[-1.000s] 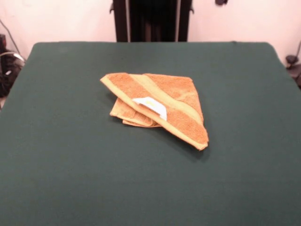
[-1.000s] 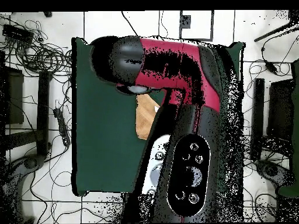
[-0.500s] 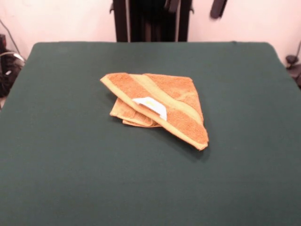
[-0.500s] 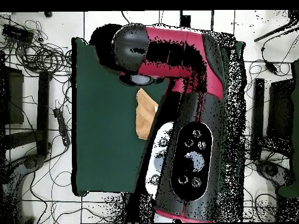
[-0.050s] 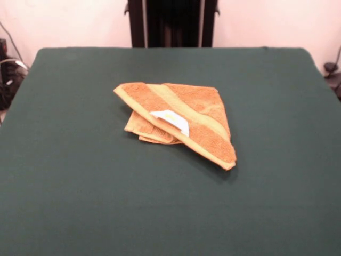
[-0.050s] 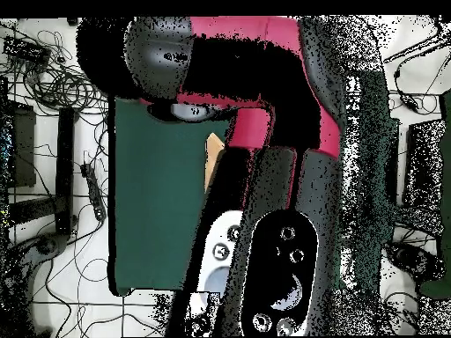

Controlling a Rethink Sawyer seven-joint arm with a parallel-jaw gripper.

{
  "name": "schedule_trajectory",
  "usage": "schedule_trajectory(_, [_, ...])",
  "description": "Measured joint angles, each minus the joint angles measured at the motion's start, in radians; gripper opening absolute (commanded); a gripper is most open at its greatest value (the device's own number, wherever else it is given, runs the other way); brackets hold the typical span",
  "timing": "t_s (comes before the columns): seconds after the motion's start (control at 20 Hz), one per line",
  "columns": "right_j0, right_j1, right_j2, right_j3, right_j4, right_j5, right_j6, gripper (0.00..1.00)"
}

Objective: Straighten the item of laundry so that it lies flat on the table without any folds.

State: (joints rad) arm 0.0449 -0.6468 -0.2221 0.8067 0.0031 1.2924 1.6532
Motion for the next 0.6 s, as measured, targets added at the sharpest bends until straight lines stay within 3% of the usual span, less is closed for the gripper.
schedule_trajectory(0.6, [-0.026, 0.060, 0.000, -0.014, -0.003, -0.120, 0.000, 1.00])
